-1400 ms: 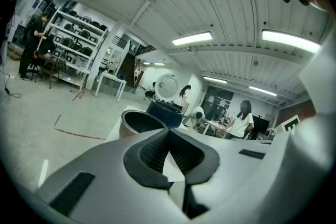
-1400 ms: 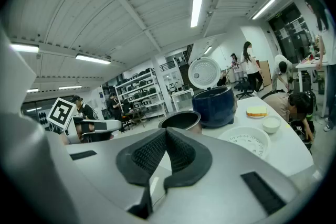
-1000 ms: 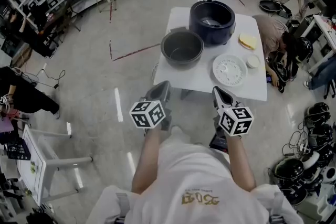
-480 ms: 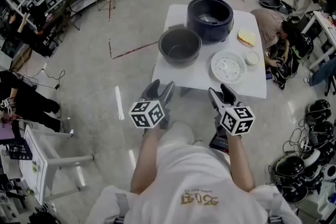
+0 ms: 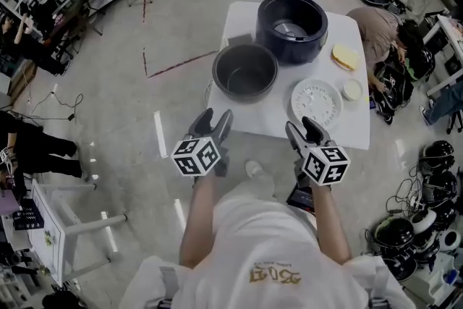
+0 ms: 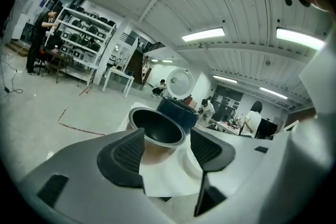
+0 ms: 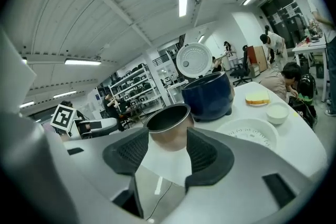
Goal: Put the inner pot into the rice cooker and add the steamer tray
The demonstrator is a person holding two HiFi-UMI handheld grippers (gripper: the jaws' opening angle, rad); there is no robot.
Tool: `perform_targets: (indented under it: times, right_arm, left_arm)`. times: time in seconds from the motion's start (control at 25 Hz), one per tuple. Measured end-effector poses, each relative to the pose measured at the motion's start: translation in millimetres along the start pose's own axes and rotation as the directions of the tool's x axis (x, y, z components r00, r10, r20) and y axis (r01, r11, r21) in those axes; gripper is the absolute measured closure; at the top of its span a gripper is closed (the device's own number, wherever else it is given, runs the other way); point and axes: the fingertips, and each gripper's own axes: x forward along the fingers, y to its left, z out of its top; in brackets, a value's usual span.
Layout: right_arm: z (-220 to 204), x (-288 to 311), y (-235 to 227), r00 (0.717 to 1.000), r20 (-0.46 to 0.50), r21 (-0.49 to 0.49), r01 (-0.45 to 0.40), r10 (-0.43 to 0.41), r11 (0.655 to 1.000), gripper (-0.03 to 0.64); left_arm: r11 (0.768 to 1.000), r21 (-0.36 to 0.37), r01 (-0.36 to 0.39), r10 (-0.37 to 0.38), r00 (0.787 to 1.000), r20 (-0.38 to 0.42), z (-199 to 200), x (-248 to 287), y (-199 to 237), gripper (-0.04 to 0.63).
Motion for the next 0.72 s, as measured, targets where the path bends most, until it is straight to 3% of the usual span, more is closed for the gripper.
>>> perform_targets:
  times: [0.44,0.72]
  right_arm:
    - [21,107,-48,0.996,-0.084,0.060,0.010,-0.005,0.998,0.396]
    - [34,155,-60,0.996,-0.090,0.119,0.007,0.004,0.993,0.416]
  left_arm:
    - [0.995,-0.078,-0.062,0.058,0.997,-0.044,19,88,73,0.324]
    - [0.992,-0.106,-0.062,0.052,0.993,-0.102,16,120,105,0.333]
